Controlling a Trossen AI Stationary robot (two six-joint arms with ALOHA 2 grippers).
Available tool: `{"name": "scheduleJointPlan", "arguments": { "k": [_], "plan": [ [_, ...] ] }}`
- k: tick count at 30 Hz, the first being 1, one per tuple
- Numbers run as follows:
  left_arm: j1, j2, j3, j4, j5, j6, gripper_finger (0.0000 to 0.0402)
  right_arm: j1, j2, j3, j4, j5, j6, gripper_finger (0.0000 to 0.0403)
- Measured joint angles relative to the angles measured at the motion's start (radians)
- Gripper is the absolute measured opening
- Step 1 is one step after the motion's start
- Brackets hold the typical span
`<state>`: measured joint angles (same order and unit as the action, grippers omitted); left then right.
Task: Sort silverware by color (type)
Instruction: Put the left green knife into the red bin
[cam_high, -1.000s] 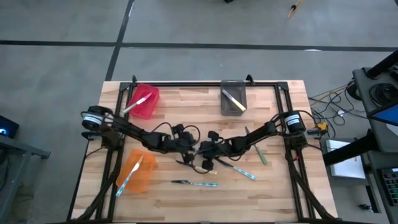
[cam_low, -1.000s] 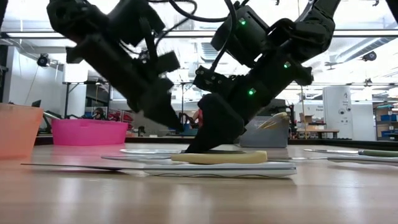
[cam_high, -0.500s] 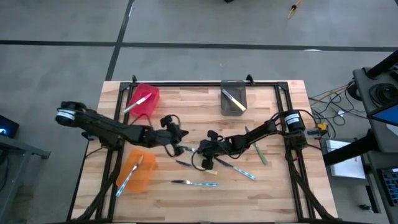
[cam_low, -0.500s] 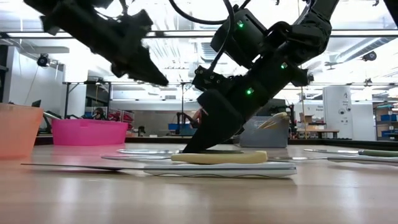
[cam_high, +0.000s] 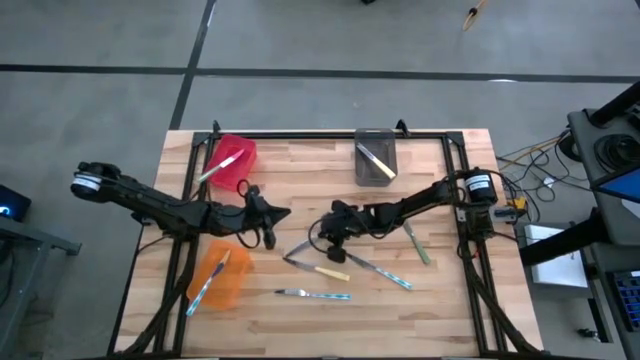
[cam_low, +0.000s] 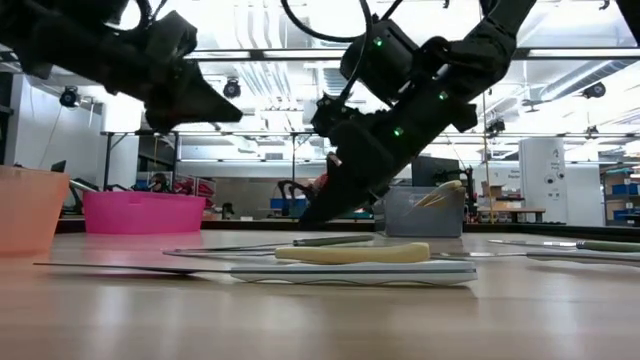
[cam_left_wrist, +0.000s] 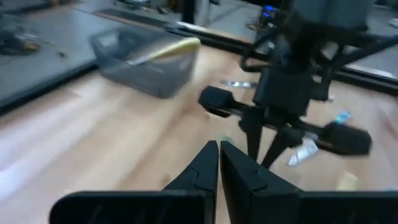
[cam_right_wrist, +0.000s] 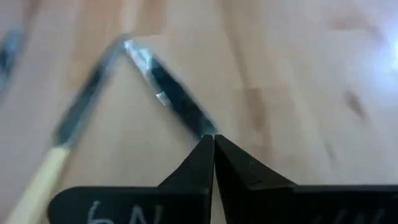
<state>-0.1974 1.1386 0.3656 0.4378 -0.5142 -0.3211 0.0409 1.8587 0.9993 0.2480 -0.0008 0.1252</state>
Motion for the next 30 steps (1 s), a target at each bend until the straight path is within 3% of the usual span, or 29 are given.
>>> {"name": "scheduleJointPlan", "arguments": {
  "k": [3,9,16,20,24,30],
  "plan": [
    [-0.003,0.039,-0.003,0.006,0.079,-0.021,0.0000,-0.018,-0.040,0.001,-0.038,-0.137,-0.136,0.0006],
    [-0.015,0.228,0.068,0.052,0.168,-0.064,0.0000,-0.090,-0.118,0.002,-0.214,-0.155,-0.191,0.0008],
    [-0.037,0.468,0.192,-0.013,0.258,-0.054,0.0000,-0.168,-0.168,0.002,-0.445,-0.167,0.046,0.0009],
    [-0.036,0.544,0.227,-0.016,0.286,-0.062,0.0000,-0.186,-0.183,-0.001,-0.500,-0.263,0.170,0.0020],
    [-0.037,0.575,0.240,-0.038,0.298,-0.087,0.0000,-0.186,-0.197,-0.002,-0.533,-0.299,0.235,0.0058],
    [-0.036,0.560,0.210,-0.056,0.290,-0.090,0.0000,-0.194,-0.185,-0.004,-0.528,-0.296,0.348,0.0154]
  ]
}}
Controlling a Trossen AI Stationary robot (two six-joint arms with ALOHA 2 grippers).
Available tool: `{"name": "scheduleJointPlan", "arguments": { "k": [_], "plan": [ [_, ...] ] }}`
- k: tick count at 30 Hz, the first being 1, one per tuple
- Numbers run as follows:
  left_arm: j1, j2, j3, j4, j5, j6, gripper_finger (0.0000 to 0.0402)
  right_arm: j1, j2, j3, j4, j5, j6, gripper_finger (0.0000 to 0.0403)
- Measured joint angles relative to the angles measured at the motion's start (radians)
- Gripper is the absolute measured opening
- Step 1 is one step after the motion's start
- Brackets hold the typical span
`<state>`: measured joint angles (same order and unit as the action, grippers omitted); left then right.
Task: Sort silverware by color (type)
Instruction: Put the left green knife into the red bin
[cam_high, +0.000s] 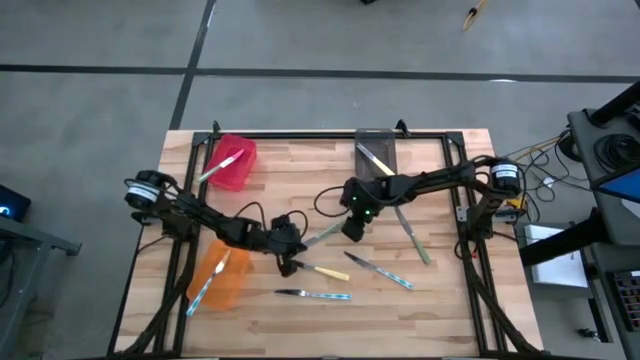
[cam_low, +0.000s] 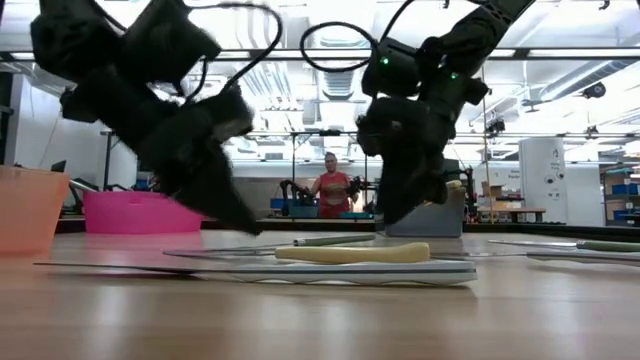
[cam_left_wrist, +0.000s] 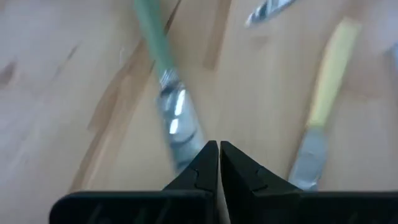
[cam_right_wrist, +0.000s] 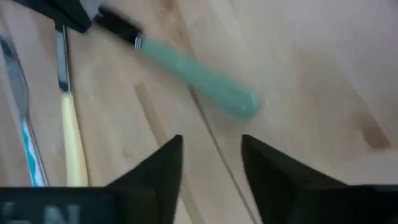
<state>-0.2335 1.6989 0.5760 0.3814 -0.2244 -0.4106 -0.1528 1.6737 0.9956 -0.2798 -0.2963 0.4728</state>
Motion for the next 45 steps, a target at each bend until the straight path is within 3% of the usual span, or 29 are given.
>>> {"name": "scheduleJointPlan", "arguments": {
  "k": [6,11,20,35,38,45],
  "plan": [
    [0.001,0.008,-0.034,0.021,-0.004,-0.008,0.0000,-0.031,0.042,0.001,0.038,0.007,0.111,0.0239],
    [0.001,0.025,-0.038,0.037,-0.009,0.007,0.0000,-0.042,0.061,0.001,0.073,-0.006,0.148,0.0271],
    [0.001,0.113,-0.048,0.130,-0.016,0.009,0.0000,-0.027,0.069,-0.004,0.142,-0.026,0.208,0.0274],
    [0.001,0.120,-0.085,0.223,-0.017,0.010,0.0000,-0.024,0.156,-0.002,0.278,-0.085,0.222,0.0274],
    [0.002,0.080,-0.087,0.212,-0.015,0.010,0.0000,-0.024,0.157,-0.002,0.274,-0.084,0.226,0.0274],
    [0.002,-0.128,-0.092,-0.024,-0.017,0.002,0.0000,-0.025,0.158,-0.003,0.272,-0.077,0.226,0.0274]
  ]
}}
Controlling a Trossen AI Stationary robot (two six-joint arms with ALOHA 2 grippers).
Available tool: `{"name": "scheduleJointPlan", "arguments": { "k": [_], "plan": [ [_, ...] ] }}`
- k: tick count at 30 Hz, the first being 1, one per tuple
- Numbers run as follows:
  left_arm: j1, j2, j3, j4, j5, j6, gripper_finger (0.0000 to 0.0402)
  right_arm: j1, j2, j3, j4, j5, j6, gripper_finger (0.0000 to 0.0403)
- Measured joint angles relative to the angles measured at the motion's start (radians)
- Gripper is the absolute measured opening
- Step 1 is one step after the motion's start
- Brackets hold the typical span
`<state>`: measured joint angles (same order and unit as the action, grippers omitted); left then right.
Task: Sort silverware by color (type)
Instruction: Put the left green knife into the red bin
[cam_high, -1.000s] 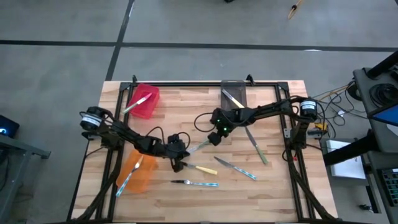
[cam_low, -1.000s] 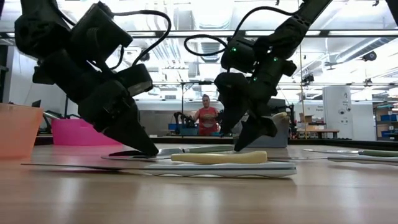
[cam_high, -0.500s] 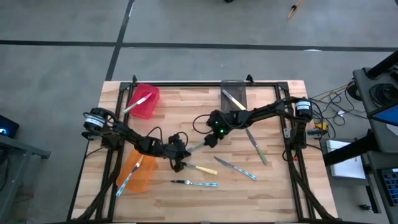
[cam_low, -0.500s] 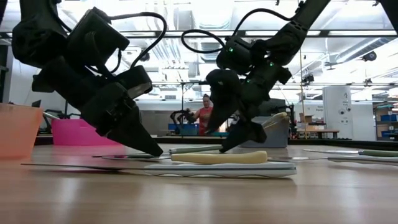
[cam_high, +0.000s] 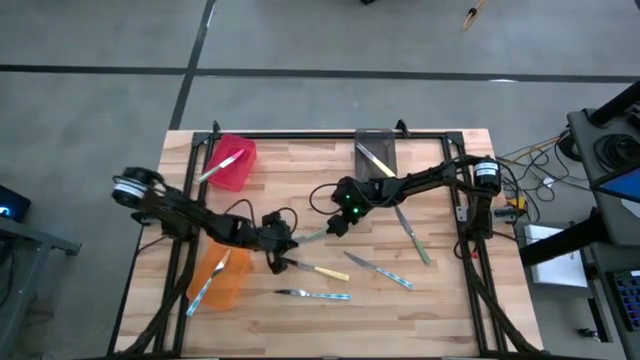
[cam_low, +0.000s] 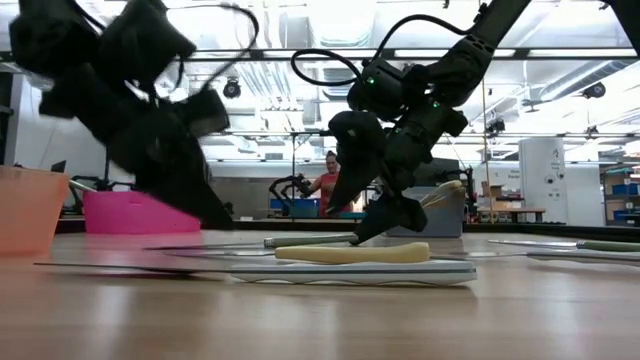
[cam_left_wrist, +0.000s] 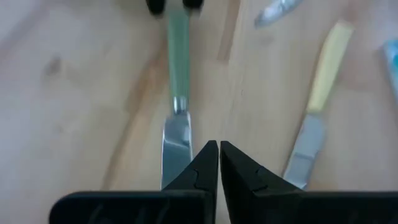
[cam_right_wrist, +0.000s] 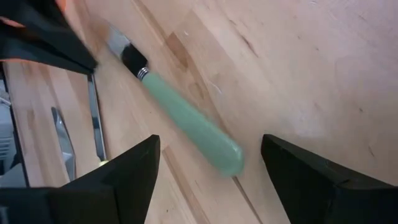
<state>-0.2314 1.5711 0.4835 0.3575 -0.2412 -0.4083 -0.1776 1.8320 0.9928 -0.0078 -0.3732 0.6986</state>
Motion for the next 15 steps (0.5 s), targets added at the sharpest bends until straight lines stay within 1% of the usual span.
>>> {"name": "scheduleJointPlan", "arguments": {
  "k": [3,7,11,15],
  "plan": [
    [0.000,-0.064,-0.004,-0.042,-0.007,0.006,0.0000,0.000,0.000,0.000,0.000,0.002,-0.001,0.0274],
    [0.000,-0.082,-0.023,-0.040,-0.027,0.025,0.0000,0.001,0.001,-0.001,0.002,0.004,-0.002,0.0274],
    [0.000,-0.053,-0.052,-0.045,-0.037,-0.009,0.0000,0.001,0.001,-0.001,0.004,0.006,0.000,0.0274],
    [-0.001,0.008,-0.067,-0.016,-0.050,-0.067,0.0000,0.001,0.002,-0.001,0.007,0.006,0.005,0.0274]
  ]
}}
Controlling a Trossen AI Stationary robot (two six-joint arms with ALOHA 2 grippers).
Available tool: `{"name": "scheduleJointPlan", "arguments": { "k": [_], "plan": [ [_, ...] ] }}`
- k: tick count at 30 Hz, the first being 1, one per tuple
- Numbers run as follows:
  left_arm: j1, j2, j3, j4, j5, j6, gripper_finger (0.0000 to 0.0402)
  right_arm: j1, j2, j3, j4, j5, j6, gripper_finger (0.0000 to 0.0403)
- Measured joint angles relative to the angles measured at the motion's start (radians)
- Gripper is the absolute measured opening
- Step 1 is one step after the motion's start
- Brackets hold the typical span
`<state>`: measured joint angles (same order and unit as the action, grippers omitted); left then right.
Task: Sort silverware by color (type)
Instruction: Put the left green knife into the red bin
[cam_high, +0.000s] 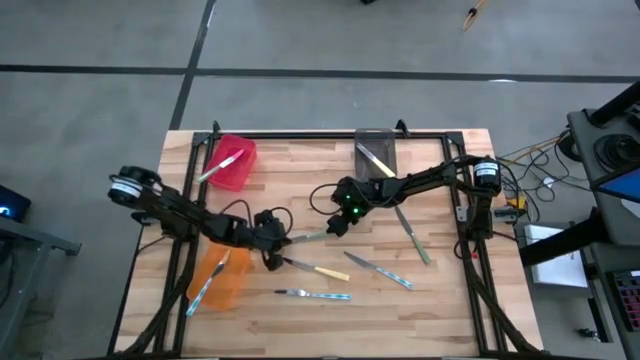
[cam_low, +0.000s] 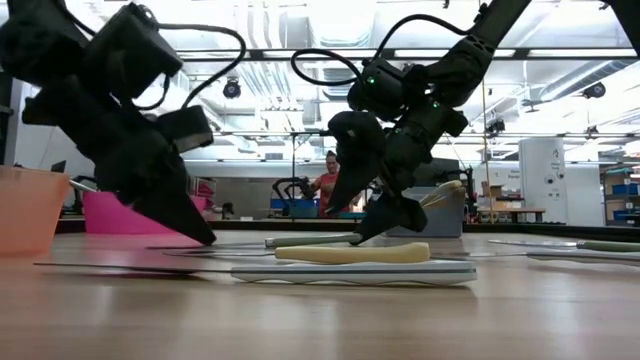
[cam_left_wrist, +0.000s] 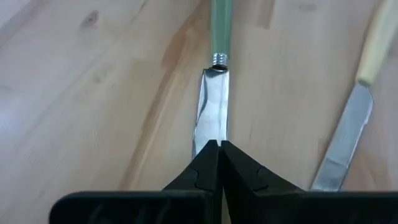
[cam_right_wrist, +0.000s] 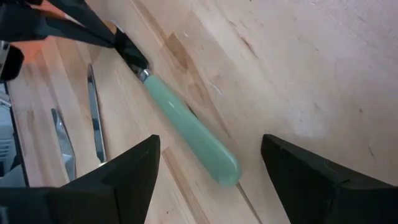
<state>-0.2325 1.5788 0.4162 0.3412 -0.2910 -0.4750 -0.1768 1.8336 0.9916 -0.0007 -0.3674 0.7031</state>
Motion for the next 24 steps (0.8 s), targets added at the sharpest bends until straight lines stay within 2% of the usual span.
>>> {"name": "scheduleJointPlan", "arguments": {
  "k": [9,13,19,24],
  "plan": [
    [0.000,0.139,0.003,0.144,-0.009,-0.040,0.0000,0.000,0.001,-0.001,0.010,-0.028,0.047,0.0274],
    [0.000,0.154,0.003,0.160,-0.026,-0.040,0.0000,-0.001,0.001,0.002,-0.026,-0.065,0.054,0.0274],
    [0.001,0.155,0.003,0.170,-0.020,-0.040,0.0000,-0.003,0.001,0.000,-0.057,-0.194,0.062,0.0274],
    [0.001,0.157,0.000,0.185,-0.014,-0.040,0.0000,-0.002,0.015,0.000,-0.090,-0.231,0.035,0.0274]
  ]
}}
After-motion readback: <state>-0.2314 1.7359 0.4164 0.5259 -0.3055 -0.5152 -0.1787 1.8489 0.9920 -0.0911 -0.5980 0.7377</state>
